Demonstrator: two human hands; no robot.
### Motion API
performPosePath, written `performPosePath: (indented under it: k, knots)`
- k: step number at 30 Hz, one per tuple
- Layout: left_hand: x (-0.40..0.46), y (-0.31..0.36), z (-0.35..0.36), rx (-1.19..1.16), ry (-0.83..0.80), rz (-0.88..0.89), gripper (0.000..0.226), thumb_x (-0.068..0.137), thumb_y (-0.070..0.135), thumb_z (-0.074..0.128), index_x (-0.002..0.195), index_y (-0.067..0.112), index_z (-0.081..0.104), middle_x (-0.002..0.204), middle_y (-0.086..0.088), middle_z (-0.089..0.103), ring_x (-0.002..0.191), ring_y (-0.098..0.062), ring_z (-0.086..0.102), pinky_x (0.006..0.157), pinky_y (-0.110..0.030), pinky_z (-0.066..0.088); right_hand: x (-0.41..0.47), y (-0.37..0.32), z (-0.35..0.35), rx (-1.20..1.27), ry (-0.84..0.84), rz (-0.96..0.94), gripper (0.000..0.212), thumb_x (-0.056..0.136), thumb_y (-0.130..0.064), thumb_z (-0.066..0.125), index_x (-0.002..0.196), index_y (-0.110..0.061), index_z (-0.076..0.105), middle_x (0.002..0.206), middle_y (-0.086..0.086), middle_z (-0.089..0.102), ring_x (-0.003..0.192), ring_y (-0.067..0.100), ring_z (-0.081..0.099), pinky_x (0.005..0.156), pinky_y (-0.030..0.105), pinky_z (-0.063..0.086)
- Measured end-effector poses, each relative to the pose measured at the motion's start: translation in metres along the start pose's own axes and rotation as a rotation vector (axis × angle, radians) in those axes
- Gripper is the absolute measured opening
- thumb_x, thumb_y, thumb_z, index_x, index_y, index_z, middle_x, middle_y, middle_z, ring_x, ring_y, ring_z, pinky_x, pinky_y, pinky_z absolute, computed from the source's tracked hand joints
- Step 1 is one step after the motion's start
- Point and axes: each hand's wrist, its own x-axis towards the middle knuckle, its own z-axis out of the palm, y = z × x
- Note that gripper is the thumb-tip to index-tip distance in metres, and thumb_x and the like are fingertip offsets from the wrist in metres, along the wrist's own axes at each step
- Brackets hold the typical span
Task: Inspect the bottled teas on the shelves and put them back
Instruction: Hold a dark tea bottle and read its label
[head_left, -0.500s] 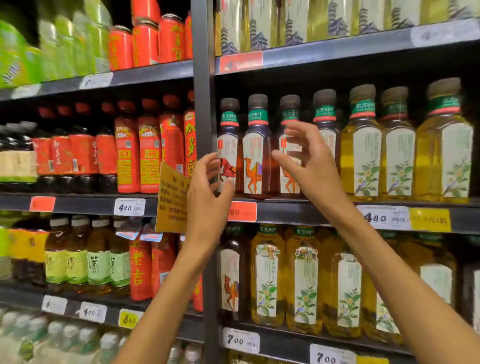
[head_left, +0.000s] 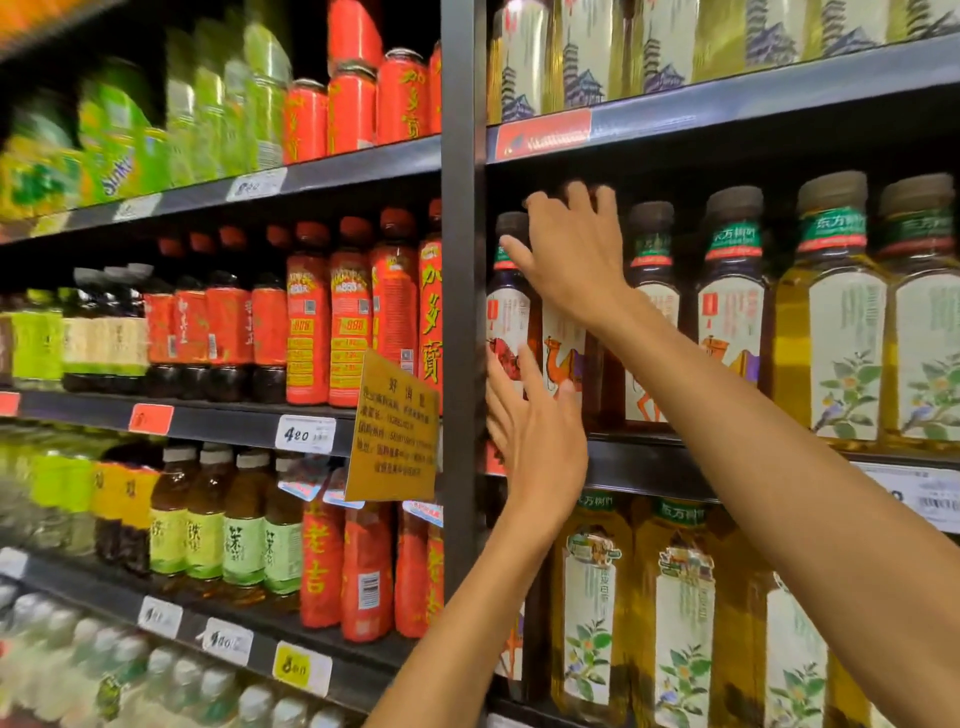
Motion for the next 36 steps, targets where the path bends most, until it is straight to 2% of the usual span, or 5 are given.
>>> performPosePath:
  k: [6,15,22,32,36]
  knots:
    - [-0.001,-0.007,0.010,0.106,0.037,0.059,0.058,0.101,0.033,0.039,0.151,0.035,0.011,0.158,-0.006,-0.017,0.145,-0.024,-0.007,0.115,-0.046,0.007,0.010,0.000,0.014,-0.015,-0.086,0.044,0.063,0.093,-0.063,0.038,0.116,-0.008,0.059,0.121,0.014,0.063,0.135,0.032,0.036,0.115,0.047,0.010]
    - [-0.004,-0.008,0.015,0.158,0.082,0.099,0.063,0.097,0.033,0.048,0.148,0.044,0.013,0.157,-0.004,-0.016,0.144,-0.022,-0.011,0.115,-0.043,0.006,0.008,0.012,0.007,0.403,-0.131,0.143,0.047,0.087,-0.054,0.058,0.111,-0.014,0.057,0.105,0.008,0.066,0.100,0.027,0.061,0.104,0.052,0.037]
    - [-0.015,-0.013,0.015,0.202,0.137,0.171,0.061,0.098,0.026,0.049,0.150,0.029,0.019,0.159,-0.005,-0.010,0.146,-0.020,-0.009,0.118,-0.044,0.013,0.001,0.016,-0.004,0.674,-0.106,0.150,0.045,0.085,-0.044,0.065,0.122,-0.019,0.057,0.122,0.002,0.063,0.118,0.021,0.054,0.109,0.049,0.033]
    - [-0.029,-0.020,0.006,0.165,0.345,0.274,0.060,0.090,0.009,0.062,0.144,0.011,0.035,0.154,-0.010,0.026,0.140,-0.022,0.027,0.111,-0.042,0.034,-0.028,0.018,-0.017,1.064,-0.008,0.166,0.049,0.089,-0.019,0.067,0.135,-0.013,0.049,0.137,0.011,0.046,0.123,0.011,0.049,0.107,0.031,0.041]
    - [-0.029,-0.023,0.000,0.111,0.379,0.301,0.060,0.089,0.011,0.063,0.143,0.006,0.036,0.151,-0.010,0.030,0.137,-0.019,0.028,0.111,-0.041,0.036,-0.041,0.017,-0.020,1.240,0.077,0.146,0.047,0.093,-0.009,0.059,0.137,-0.003,0.043,0.133,0.014,0.051,0.124,0.020,0.051,0.104,0.040,0.045]
